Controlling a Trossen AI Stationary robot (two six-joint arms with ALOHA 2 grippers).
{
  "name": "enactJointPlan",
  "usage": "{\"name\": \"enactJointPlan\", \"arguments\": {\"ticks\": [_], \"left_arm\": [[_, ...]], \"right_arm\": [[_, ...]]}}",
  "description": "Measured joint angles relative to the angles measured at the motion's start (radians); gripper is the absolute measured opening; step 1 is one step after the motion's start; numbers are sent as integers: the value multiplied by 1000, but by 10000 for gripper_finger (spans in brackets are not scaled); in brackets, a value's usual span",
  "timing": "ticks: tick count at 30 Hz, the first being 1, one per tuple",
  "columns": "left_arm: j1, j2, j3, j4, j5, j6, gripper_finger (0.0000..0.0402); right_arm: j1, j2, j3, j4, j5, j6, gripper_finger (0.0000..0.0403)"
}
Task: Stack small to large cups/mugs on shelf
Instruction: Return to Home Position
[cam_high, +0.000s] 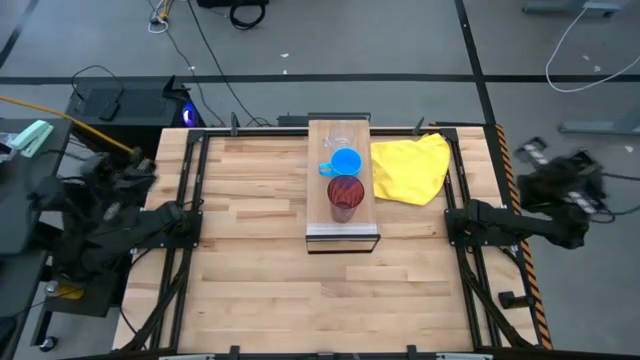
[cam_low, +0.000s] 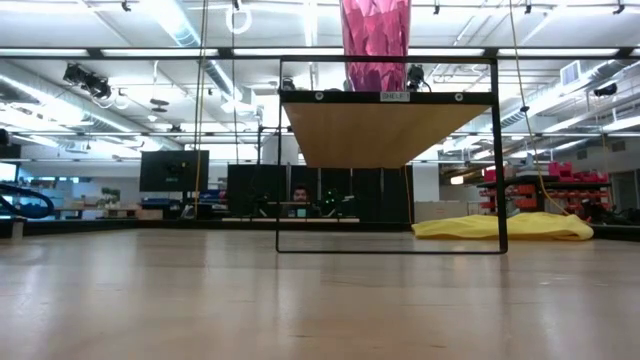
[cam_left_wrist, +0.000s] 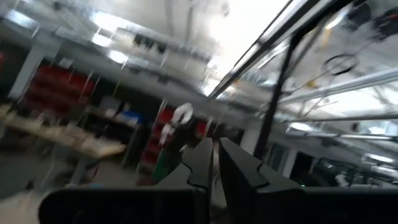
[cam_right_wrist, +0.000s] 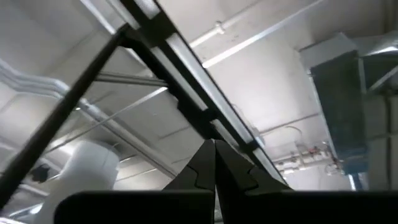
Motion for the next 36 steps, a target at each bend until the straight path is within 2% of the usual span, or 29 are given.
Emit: {"name": "enactJointPlan", "arguments": {"ticks": [2, 7, 11, 15, 18, 25, 36], "left_arm": [[0, 2, -48, 22, -16, 0, 32], [0, 3, -247, 250, -20, -33, 31], [-1, 1, -368, 442, -48, 27, 36], [0, 3, -477, 481, -76, 92, 40], [0, 1, -550, 551, -77, 127, 39], [0, 2, -667, 575, -60, 126, 30], [1, 2, -739, 577, -63, 143, 40]], "right_arm": [[0, 1, -83, 51, 55, -1, 7], [0, 1, -272, 136, 177, 32, 7], [0, 1, -378, 230, 183, 68, 7], [0, 1, -449, 270, 172, 54, 7], [0, 1, -471, 214, 166, 8, 7], [1, 2, -472, -7, 160, -69, 7], [0, 2, -471, -195, 129, -198, 7]]}}
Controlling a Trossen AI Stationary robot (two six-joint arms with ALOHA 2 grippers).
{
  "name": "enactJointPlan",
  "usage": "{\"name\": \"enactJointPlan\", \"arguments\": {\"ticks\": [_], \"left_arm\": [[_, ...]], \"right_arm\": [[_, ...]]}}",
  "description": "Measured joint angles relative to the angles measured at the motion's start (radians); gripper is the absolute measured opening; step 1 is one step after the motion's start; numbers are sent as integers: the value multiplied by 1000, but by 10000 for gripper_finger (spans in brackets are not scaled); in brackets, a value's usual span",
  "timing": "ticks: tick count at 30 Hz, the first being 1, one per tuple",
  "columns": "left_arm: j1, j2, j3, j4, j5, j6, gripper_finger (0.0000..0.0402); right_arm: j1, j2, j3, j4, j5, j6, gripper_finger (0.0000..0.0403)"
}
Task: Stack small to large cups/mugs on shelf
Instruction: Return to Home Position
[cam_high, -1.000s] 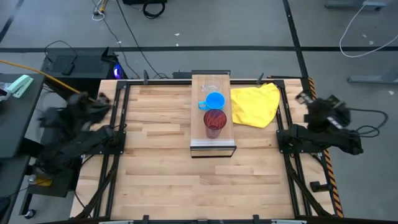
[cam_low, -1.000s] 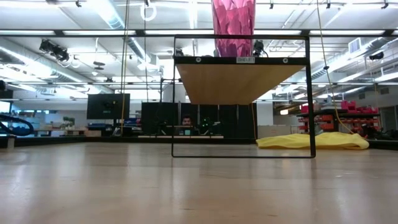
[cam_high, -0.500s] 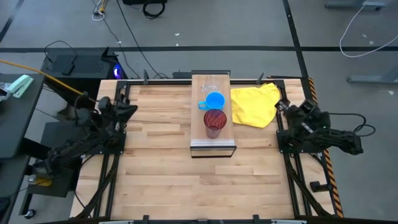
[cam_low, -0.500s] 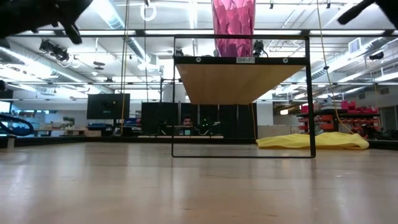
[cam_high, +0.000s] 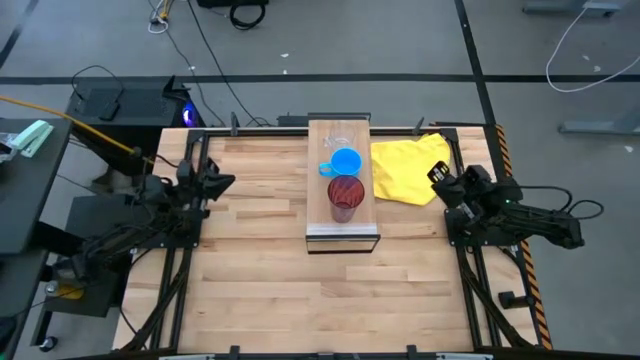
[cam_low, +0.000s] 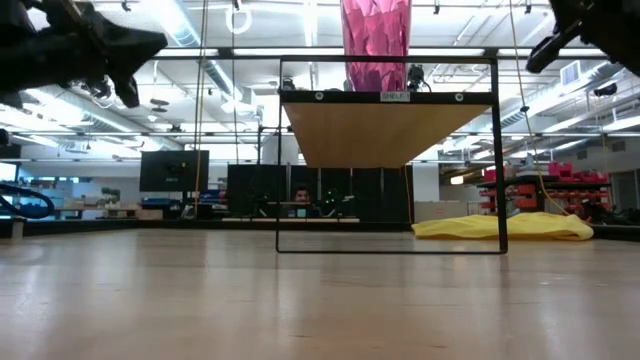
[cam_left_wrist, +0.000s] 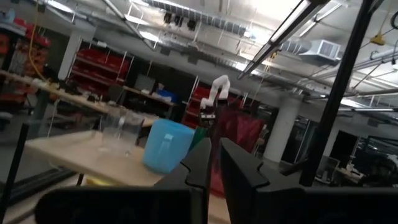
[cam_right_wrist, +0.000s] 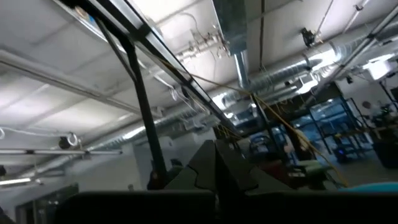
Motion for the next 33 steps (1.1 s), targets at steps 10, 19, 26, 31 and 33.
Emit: {"name": "enactJointPlan", "arguments": {"ticks": [10, 19, 26, 31, 33], "left_arm": [[0, 0, -28, -47, -10, 15, 30], [0, 0, -28, -215, -10, 109, 39], [0, 0, -28, -265, -12, 208, 36], [0, 0, -28, -257, -11, 210, 30], [0, 0, -28, -255, -11, 210, 30]], "right_arm": [[0, 0, 0, -166, 1, -186, 7], [0, 0, 0, -495, 1, -350, 7], [0, 15, 2, -586, 16, -446, 7], [0, 19, 2, -586, 20, -402, 7], [0, 19, 2, -586, 20, -369, 7]]}}
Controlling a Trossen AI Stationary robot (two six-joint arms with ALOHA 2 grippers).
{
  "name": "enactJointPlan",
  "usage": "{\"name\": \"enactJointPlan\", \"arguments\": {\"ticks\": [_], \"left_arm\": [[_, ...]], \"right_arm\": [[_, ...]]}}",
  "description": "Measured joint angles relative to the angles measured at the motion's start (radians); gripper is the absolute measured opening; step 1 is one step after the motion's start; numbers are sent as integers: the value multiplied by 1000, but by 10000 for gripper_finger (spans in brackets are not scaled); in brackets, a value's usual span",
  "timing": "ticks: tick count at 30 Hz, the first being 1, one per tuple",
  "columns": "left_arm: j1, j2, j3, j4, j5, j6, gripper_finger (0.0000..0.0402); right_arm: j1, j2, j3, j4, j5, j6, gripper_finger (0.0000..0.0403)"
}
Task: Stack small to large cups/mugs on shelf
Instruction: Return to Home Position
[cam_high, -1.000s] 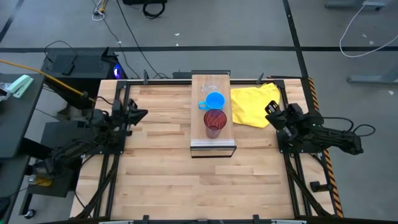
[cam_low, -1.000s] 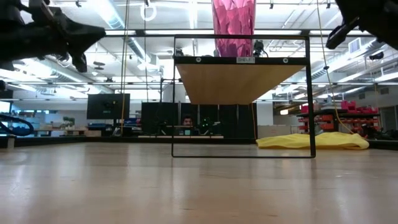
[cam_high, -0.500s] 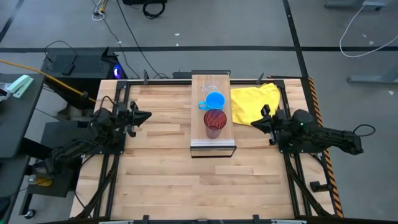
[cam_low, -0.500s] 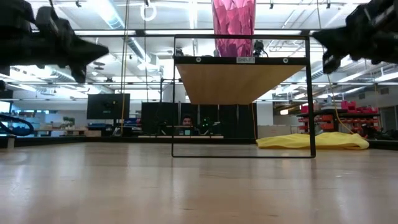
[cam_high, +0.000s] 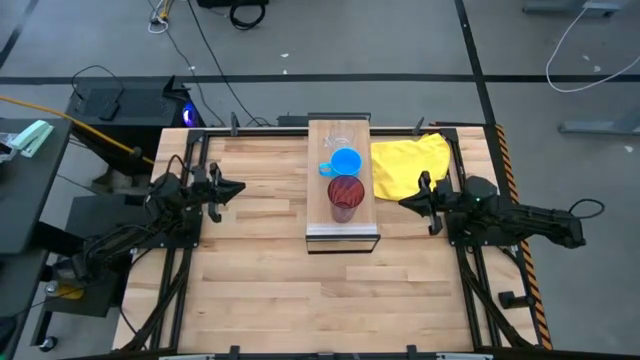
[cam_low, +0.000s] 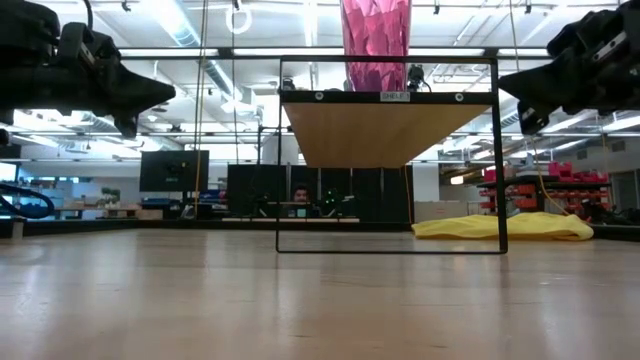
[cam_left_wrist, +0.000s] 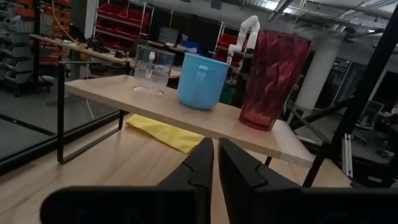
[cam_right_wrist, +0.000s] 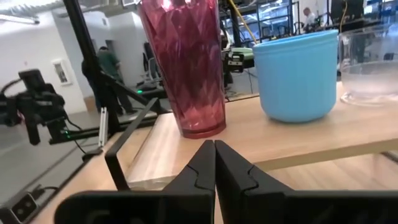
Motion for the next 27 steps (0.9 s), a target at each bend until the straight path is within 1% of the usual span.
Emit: {"name": "enactJointPlan", "arguments": {"ticks": [7, 19, 27], "left_arm": [[0, 0, 0, 2, 0, 0, 40], [0, 0, 0, 4, 0, 0, 30], [0, 0, 0, 6, 1, 0, 40]], "right_arm": [[0, 0, 0, 0, 0, 73, 7], [0, 0, 0, 0, 0, 74, 7], [0, 0, 0, -1, 0, 73, 7]]}}
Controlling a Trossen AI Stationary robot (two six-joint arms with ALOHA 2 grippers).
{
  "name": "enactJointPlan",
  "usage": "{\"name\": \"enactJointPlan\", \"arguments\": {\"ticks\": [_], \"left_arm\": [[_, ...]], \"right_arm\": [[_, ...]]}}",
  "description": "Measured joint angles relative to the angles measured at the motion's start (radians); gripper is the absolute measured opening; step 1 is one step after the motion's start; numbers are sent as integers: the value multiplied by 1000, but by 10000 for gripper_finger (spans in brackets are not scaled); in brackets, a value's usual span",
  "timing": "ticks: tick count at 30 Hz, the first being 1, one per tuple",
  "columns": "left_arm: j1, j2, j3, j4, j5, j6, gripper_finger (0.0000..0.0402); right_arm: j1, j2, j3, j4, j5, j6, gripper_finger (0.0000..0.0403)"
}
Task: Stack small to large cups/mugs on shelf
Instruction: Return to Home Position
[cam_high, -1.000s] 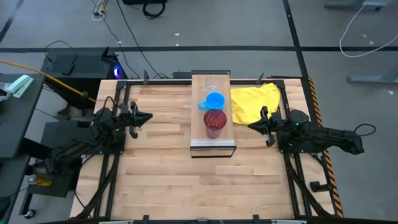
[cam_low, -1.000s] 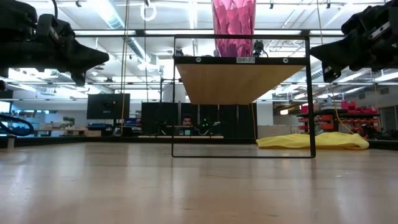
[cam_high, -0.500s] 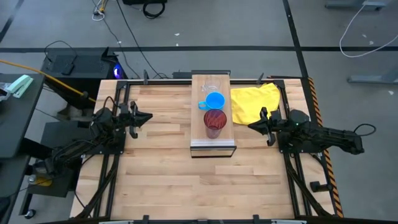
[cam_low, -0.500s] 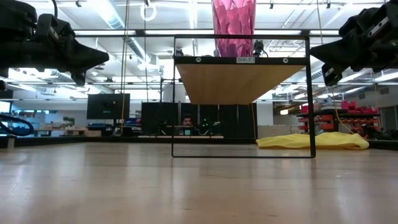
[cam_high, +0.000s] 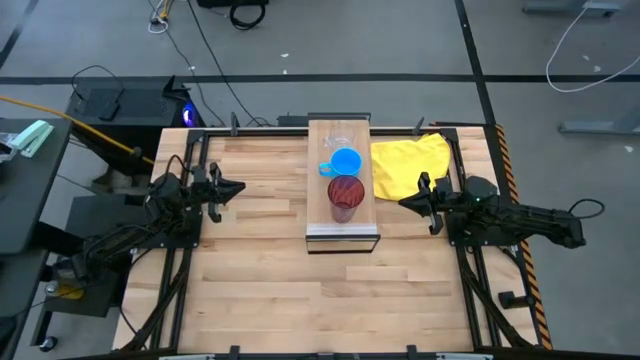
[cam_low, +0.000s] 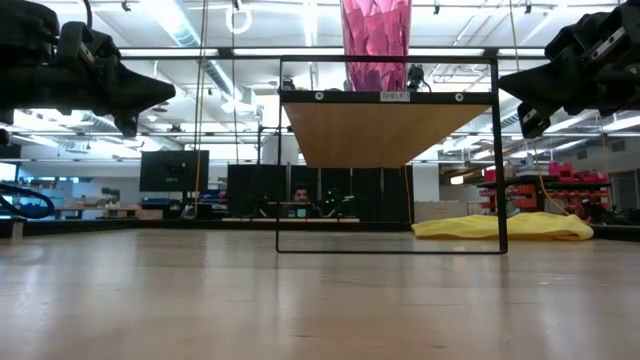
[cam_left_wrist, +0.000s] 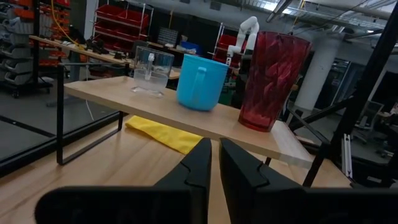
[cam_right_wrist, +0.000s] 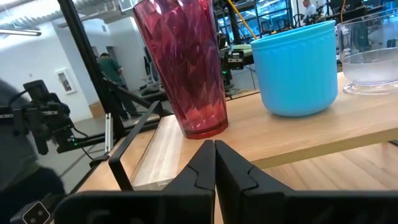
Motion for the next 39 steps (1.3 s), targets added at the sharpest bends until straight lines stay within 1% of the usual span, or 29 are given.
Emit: {"name": "enactJointPlan", "arguments": {"ticks": [12, 21, 32, 39], "left_arm": [[0, 0, 0, 0, 0, 0, 30], [0, 0, 0, 0, 0, 0, 40], [0, 0, 0, 0, 0, 0, 30], [0, 0, 0, 0, 0, 0, 38]], "right_arm": [[0, 0, 0, 0, 0, 0, 7], [0, 0, 0, 0, 0, 0, 7], [0, 0, 0, 0, 0, 0, 7], [0, 0, 0, 0, 0, 0, 7]]}}
